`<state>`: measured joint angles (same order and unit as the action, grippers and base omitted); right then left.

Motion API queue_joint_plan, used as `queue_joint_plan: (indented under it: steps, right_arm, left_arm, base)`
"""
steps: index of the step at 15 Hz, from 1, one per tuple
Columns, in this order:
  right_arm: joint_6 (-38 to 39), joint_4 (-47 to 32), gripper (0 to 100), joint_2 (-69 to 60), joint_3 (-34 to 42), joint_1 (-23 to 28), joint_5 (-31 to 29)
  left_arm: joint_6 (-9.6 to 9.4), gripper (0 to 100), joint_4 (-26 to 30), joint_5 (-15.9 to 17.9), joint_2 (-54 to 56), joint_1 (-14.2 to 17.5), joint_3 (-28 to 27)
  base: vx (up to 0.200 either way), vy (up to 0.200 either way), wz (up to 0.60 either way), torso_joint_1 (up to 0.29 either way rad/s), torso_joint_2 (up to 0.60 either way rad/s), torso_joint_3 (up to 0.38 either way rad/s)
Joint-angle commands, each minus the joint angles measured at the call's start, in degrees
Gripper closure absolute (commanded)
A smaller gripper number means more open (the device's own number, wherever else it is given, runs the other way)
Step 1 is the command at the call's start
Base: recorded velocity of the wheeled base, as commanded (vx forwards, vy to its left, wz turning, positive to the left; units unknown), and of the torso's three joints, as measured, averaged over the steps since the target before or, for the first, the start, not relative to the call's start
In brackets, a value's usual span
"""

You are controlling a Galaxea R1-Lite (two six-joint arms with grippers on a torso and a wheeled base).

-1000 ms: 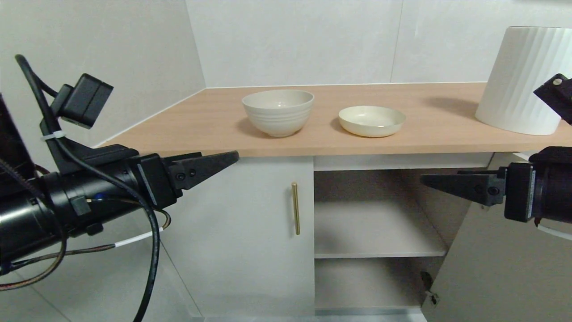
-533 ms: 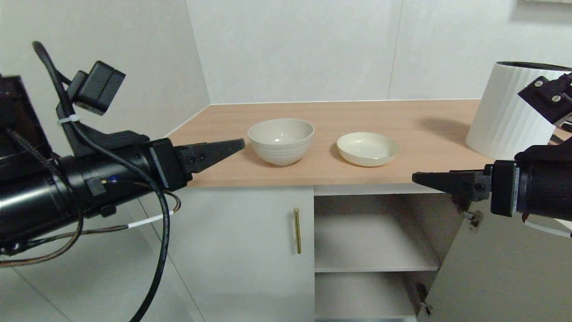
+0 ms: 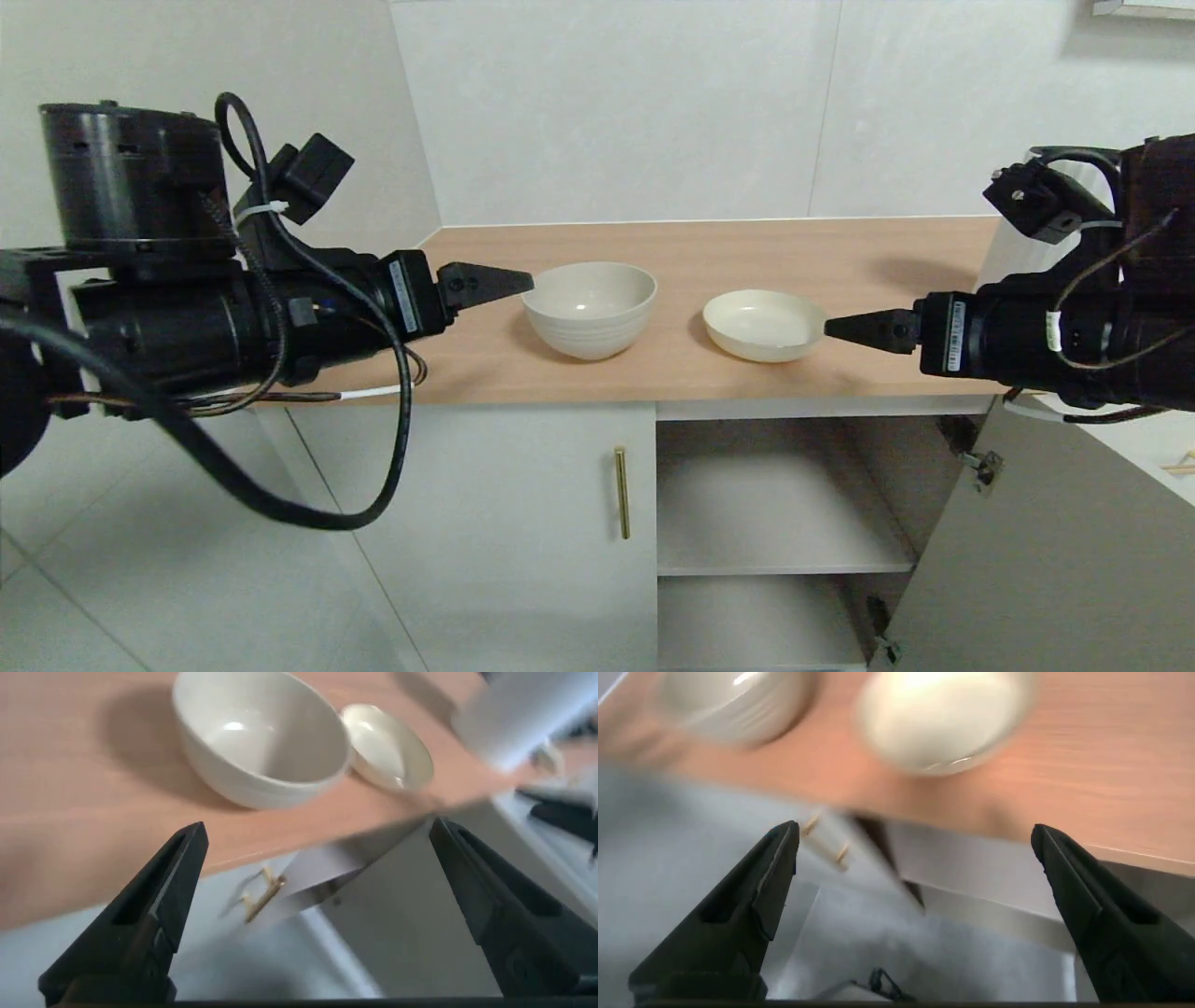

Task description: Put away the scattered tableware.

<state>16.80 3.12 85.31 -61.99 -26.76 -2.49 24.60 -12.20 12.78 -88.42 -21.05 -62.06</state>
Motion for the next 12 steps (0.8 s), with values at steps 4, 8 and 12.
queue_joint_plan:
  steps: [4,8,12]
  right_arm:
    - [2.4,-0.1,0,4.9,-3.5,1.4,-3.1]
    - [2.4,0.0,0,5.0,-3.2,1.7,-3.1]
    - [2.5,0.0,0,4.7,-3.1,1.7,-3.1]
  left_arm:
    - [5.37,0,0.2,-14.3,-9.4,-0.1,-7.5]
    - [5.37,0,0.1,-16.6,-13.0,-0.7,-8.6]
    - [5.46,0,0.1,-16.6,-15.0,-2.5,-9.2]
  base:
    - [0.0,0.0,0.0,0.0,0.0,0.0]
    - [0.0,0.0,0.0,0.0,0.0,0.0]
    - [0.0,0.0,0.0,0.0,0.0,0.0]
